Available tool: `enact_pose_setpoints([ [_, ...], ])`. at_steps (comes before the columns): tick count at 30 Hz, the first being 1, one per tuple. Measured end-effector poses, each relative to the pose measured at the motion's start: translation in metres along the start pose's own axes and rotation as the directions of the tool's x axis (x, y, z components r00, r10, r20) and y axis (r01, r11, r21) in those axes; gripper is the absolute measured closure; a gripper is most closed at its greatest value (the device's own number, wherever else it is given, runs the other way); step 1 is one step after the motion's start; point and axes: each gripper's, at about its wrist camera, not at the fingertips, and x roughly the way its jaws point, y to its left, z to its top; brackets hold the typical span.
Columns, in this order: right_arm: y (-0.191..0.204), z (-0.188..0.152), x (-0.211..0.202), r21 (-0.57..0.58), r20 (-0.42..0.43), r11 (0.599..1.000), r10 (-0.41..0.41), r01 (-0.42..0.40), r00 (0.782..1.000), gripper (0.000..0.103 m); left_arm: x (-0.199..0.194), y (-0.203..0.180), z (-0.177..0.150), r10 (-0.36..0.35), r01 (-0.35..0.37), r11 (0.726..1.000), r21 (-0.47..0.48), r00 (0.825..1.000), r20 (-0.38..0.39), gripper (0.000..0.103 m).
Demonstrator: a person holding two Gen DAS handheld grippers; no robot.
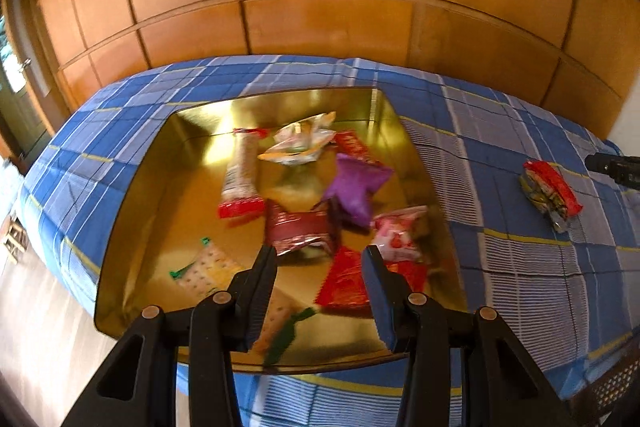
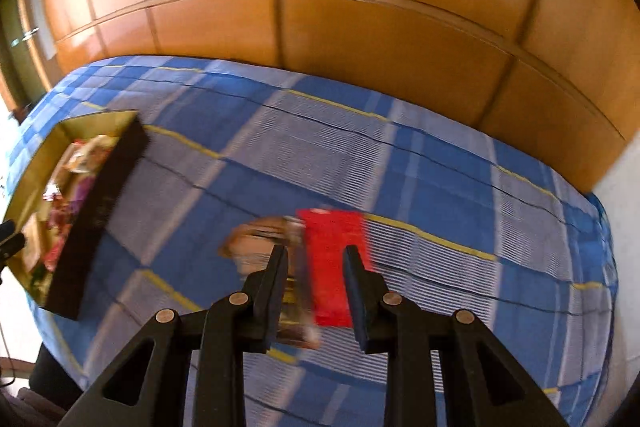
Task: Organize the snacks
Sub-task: 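Move both tools back toward the brown packet and red packet on the bed, then grasp the brown packet with the left tool while the right tool grasps the red packet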
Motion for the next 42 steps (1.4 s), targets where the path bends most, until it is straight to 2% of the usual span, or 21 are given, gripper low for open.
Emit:
enact_pose_setpoints([
  [6, -0.059, -0.016, 0.018, 0.131, -0.045, 0.99, -0.049, 0.054, 0.998, 0.075, 0.003, -0.029, 0.011, -0.061, 0.062, 0.997, 0.055, 0.998, -0.017, 0.056],
  [10, -0.089, -0.032, 0.031, 0.279, -0.07, 0.96, -0.013, 0.032, 0.997, 0.075, 0.008, -0.058, 0.019, -0.127, 0.13, 0.987, 0.095, 0.991, -0.047, 0.051],
  [11, -0.093, -0.033, 0.034, 0.3, -0.095, 0.953, -0.019, 0.047, 0.995, 0.075, 0.011, -0.067, 0.021, -0.151, 0.157, 0.982, 0.104, 0.987, -0.063, 0.051],
  [13, -0.097, -0.03, 0.035, 0.33, -0.085, 0.944, -0.003, 0.031, 0.996, 0.075, 0.017, -0.083, 0.025, -0.183, 0.193, 0.975, 0.113, 0.979, -0.092, 0.05],
  [15, -0.097, -0.028, 0.032, 0.35, -0.063, 0.937, 0.014, 0.009, 0.998, 0.075, 0.026, -0.1, 0.029, -0.237, 0.252, 0.962, 0.105, 0.961, -0.14, 0.049],
  [16, -0.097, -0.028, 0.031, 0.359, -0.057, 0.934, 0.026, -0.004, 0.998, 0.074, 0.034, -0.114, 0.032, -0.269, 0.289, 0.953, 0.097, 0.947, -0.175, 0.049],
  [19, -0.092, -0.024, 0.031, 0.351, -0.053, 0.936, 0.046, -0.025, 0.998, 0.071, 0.05, -0.145, 0.037, -0.311, 0.339, 0.937, 0.088, 0.921, -0.233, 0.047],
  [24, -0.088, -0.019, 0.03, 0.345, -0.05, 0.938, 0.065, -0.044, 0.997, 0.071, 0.074, -0.19, 0.049, -0.359, 0.389, 0.92, 0.049, 0.886, -0.294, 0.039],
  [31, -0.088, -0.016, 0.026, 0.356, -0.034, 0.932, 0.08, -0.062, 0.996, 0.069, 0.11, -0.231, 0.067, -0.387, 0.398, 0.916, -0.045, 0.853, -0.351, 0.038],
  [33, -0.088, -0.016, 0.026, 0.355, -0.035, 0.933, 0.084, -0.066, 0.996, 0.069, 0.119, -0.238, 0.071, -0.382, 0.389, 0.92, -0.055, 0.853, -0.355, 0.037],
  [35, -0.086, -0.015, 0.026, 0.347, -0.037, 0.935, 0.087, -0.069, 0.996, 0.069, 0.13, -0.246, 0.075, -0.354, 0.361, 0.931, -0.049, 0.865, -0.356, 0.037],
  [37, -0.084, -0.015, 0.026, 0.336, -0.037, 0.939, 0.087, -0.07, 0.996, 0.069, 0.139, -0.251, 0.076, -0.337, 0.348, 0.937, -0.038, 0.869, -0.363, 0.037],
  [38, -0.084, -0.015, 0.026, 0.332, -0.038, 0.941, 0.087, -0.069, 0.996, 0.069, 0.141, -0.253, 0.077, -0.327, 0.343, 0.939, -0.018, 0.879, -0.347, 0.039],
  [40, -0.082, -0.014, 0.026, 0.319, -0.039, 0.945, 0.084, -0.067, 0.996, 0.069, 0.139, -0.257, 0.077, -0.309, 0.341, 0.939, 0.052, 0.897, -0.316, 0.046],
  [41, -0.081, -0.014, 0.026, 0.314, -0.04, 0.947, 0.079, -0.063, 0.996, 0.069, 0.138, -0.257, 0.076, -0.315, 0.351, 0.934, 0.068, 0.898, -0.308, 0.054],
  [42, -0.08, -0.015, 0.026, 0.309, -0.042, 0.949, 0.078, -0.061, 0.996, 0.069, 0.137, -0.254, 0.075, -0.324, 0.363, 0.928, 0.081, 0.896, -0.304, 0.056],
])
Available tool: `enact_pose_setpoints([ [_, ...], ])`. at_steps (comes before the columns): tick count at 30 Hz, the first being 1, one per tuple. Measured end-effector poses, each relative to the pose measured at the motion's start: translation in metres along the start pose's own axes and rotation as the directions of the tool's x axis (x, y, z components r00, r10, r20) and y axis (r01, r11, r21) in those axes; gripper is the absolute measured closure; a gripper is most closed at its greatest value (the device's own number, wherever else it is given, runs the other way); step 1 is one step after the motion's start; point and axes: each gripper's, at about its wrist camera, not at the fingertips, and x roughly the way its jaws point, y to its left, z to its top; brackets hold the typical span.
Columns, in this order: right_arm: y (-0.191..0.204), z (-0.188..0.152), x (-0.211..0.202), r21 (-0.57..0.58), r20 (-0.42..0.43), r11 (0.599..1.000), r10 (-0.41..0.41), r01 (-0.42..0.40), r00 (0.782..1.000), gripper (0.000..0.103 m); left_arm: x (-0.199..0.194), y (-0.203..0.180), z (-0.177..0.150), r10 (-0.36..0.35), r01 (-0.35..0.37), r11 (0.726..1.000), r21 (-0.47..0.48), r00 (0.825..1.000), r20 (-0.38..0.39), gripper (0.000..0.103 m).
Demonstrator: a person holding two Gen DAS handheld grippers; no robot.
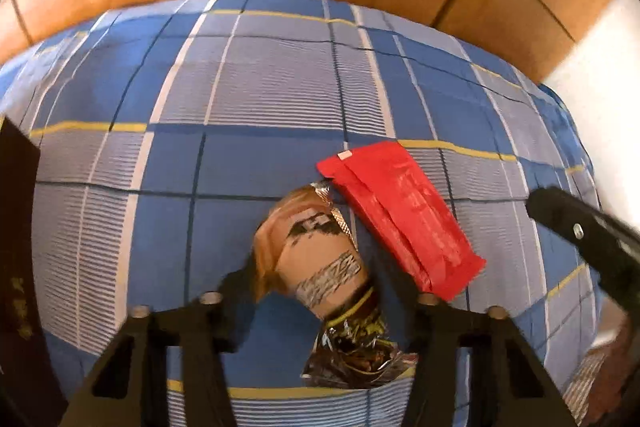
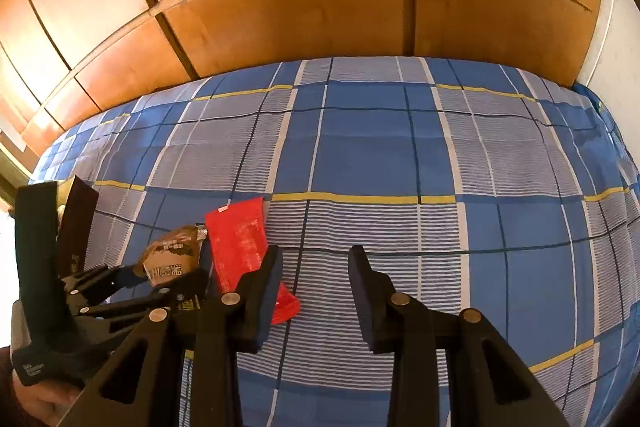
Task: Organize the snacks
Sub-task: 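Grasp the brown packet with the left tool while the right tool grasps the red packet, then lift the brown packet with the left tool and adjust its grip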
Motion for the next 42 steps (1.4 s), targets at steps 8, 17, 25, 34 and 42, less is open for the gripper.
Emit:
enact_pose_setpoints([
  [8, 0.011, -0.007, 0.014, -0.06, -0.075, 0.998, 0.01, -0.014, 0.997, 0.069, -0.035, 0.035, -0.052, -0.031, 0.031, 0.99, 0.139, 1.0, -0.004, 0.058],
  [17, 0.05, -0.018, 0.037, -0.203, -0.155, 0.973, 0.078, -0.109, 0.985, 0.052, -0.046, 0.057, -0.087, -0.045, 0.039, 0.992, 0.116, 0.998, 0.046, 0.052],
  [25, 0.075, 0.002, 0.073, -0.341, -0.204, 0.939, -0.037, -0.036, 0.978, 0.038, -0.041, 0.039, -0.1, 0.034, -0.052, 0.975, 0.216, 0.995, 0.089, 0.045],
  [34, 0.077, -0.022, 0.065, -0.383, -0.208, 0.923, -0.043, -0.041, 0.977, 0.064, -0.044, 0.048, -0.103, 0.031, -0.054, 0.98, 0.192, 0.992, 0.12, 0.055],
  [42, 0.081, -0.068, 0.044, -0.446, -0.14, 0.894, -0.019, -0.046, 0.99, 0.062, -0.047, 0.046, -0.106, 0.056, -0.083, 0.978, 0.192, 0.988, 0.141, 0.057],
])
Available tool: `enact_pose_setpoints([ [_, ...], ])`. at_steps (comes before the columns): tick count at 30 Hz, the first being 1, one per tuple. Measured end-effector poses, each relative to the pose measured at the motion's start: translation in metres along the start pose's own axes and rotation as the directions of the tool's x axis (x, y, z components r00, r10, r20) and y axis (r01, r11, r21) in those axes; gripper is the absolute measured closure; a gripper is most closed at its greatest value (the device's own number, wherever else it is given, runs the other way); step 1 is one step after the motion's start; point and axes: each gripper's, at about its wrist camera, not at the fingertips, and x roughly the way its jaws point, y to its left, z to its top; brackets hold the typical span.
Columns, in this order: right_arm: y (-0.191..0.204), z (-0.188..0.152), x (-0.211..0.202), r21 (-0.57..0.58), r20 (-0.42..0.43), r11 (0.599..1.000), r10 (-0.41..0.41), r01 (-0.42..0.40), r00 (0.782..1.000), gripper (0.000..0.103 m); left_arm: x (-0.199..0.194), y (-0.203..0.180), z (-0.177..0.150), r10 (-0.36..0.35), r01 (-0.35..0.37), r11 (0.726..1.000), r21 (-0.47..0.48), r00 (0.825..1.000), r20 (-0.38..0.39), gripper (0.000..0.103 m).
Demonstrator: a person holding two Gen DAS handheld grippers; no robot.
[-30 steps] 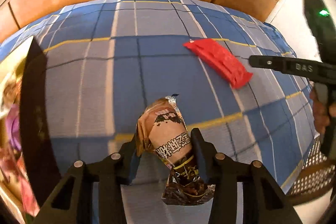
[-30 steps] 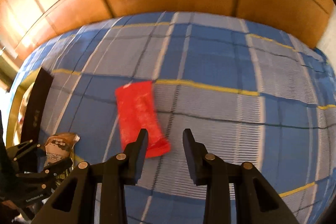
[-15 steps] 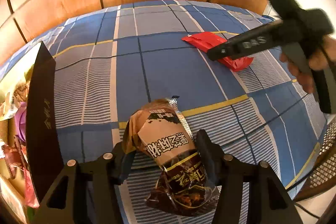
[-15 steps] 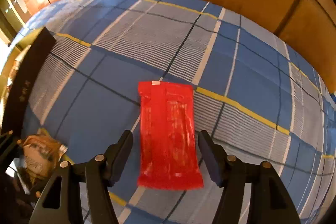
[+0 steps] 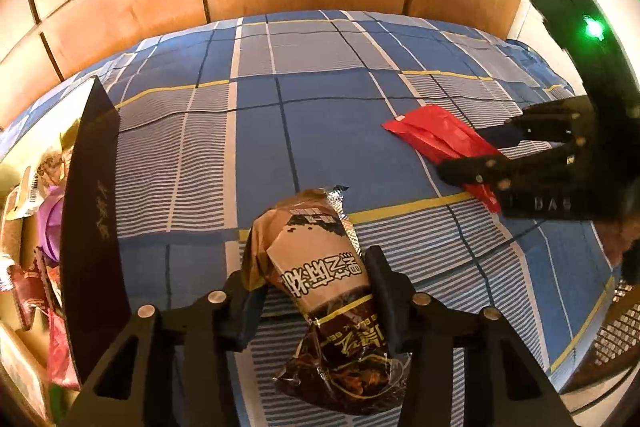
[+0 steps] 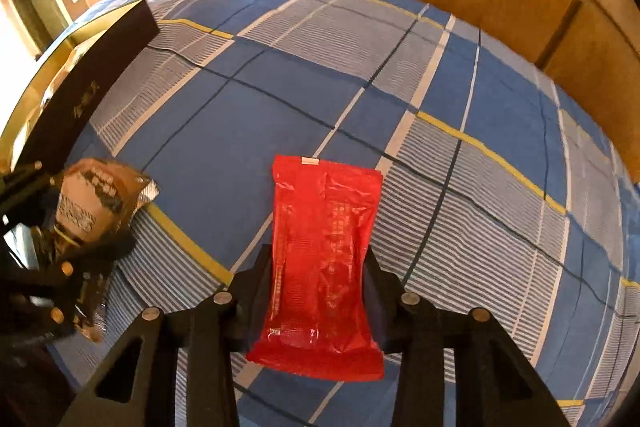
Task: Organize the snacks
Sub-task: 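Lift the brown packet with the left tool and adjust its grip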
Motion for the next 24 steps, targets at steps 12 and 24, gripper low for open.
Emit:
enact_pose_setpoints([
  [12, 0.011, -0.003, 0.001, -0.051, 0.067, 0.998, -0.038, 0.042, 0.997, 0.062, -0.035, 0.01, -0.004, 0.019, -0.018, 0.999, -0.026, 0.999, 0.038, 0.069],
  [24, 0.011, -0.007, 0.001, -0.063, 0.081, 0.997, -0.046, 0.051, 0.996, 0.062, -0.079, 0.02, -0.002, 0.023, -0.016, 0.998, -0.063, 0.993, 0.115, 0.073],
])
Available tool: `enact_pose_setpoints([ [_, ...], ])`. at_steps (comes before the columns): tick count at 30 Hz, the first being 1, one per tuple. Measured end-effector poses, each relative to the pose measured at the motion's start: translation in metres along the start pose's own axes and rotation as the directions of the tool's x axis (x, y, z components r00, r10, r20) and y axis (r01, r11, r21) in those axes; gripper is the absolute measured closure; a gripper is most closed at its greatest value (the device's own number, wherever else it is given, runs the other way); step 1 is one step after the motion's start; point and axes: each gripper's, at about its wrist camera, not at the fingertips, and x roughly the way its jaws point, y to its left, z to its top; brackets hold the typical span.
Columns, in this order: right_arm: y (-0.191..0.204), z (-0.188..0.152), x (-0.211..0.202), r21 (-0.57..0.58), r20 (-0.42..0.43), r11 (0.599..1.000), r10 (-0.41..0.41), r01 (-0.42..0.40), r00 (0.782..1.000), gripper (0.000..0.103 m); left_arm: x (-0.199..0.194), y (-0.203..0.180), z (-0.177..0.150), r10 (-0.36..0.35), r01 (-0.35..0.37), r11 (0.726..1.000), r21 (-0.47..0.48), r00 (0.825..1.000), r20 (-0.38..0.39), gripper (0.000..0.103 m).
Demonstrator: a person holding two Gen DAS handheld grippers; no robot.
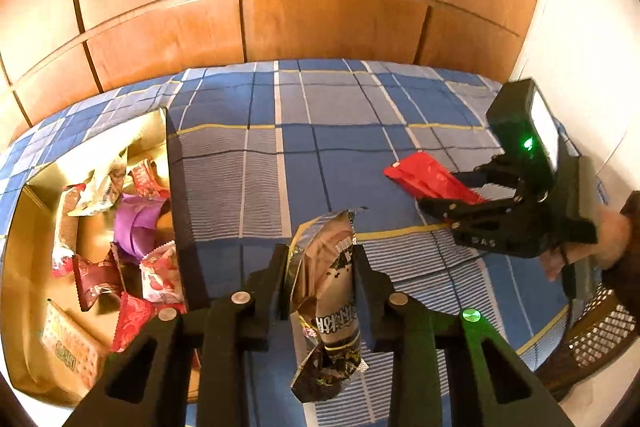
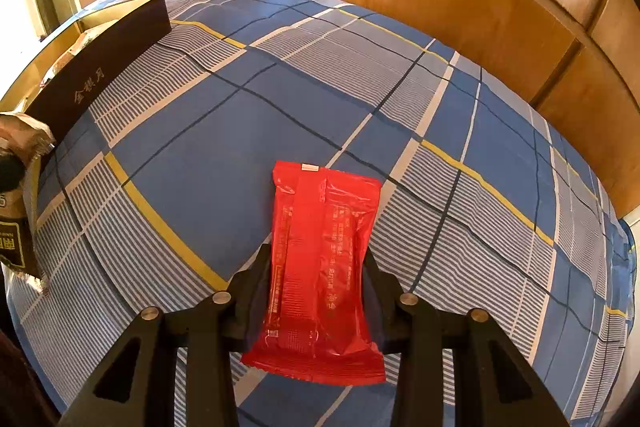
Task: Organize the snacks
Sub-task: 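Lift the brown packet with the left tool and adjust its grip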
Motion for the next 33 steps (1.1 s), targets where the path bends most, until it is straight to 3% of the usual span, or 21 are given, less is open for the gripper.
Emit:
enact_pose_setpoints([
  [9, 0.0, 0.0, 0.0, -0.006, 0.002, 1.0, -0.005, 0.005, 1.0, 0.062, 0.003, -0.007, 0.005, -0.017, 0.017, 1.0, 0.013, 1.0, 0.001, 0.073],
  [11, 0.0, 0.0, 0.0, -0.003, 0.001, 1.0, -0.005, 0.005, 1.0, 0.062, 0.01, -0.013, 0.007, -0.052, 0.052, 0.998, 0.025, 0.999, 0.0, 0.073],
  [14, -0.001, 0.001, 0.001, 0.001, -0.002, 1.0, -0.005, 0.005, 1.0, 0.062, 0.031, -0.015, 0.008, -0.143, 0.144, 0.989, 0.019, 0.987, -0.069, 0.07],
  [16, -0.002, 0.001, 0.001, 0.002, -0.006, 1.0, -0.002, 0.002, 1.0, 0.062, 0.041, -0.013, 0.005, -0.175, 0.176, 0.984, 0.004, 0.979, -0.109, 0.063],
  [17, -0.002, 0.002, 0.001, 0.004, -0.009, 1.0, 0.0, 0.0, 1.0, 0.061, 0.043, -0.012, 0.003, -0.171, 0.173, 0.985, 0.013, 0.979, -0.116, 0.054],
  [23, -0.003, 0.006, 0.004, 0.01, -0.028, 1.0, 0.0, 0.0, 1.0, 0.06, 0.04, -0.012, -0.005, -0.182, 0.192, 0.98, 0.055, 0.972, -0.146, 0.042],
  [27, -0.002, 0.007, 0.005, 0.011, -0.035, 1.0, -0.002, 0.003, 0.999, 0.06, 0.039, -0.022, -0.008, -0.163, 0.187, 0.974, 0.126, 0.97, -0.179, 0.039],
  [31, -0.002, 0.007, 0.005, 0.01, -0.04, 1.0, -0.007, 0.007, 0.999, 0.06, 0.044, -0.042, -0.015, -0.105, 0.17, 0.945, 0.28, 0.967, -0.233, 0.039],
  [33, -0.001, 0.007, 0.005, 0.01, -0.04, 1.0, -0.008, 0.009, 0.999, 0.06, 0.049, -0.046, -0.015, -0.075, 0.149, 0.941, 0.305, 0.968, -0.241, 0.039],
])
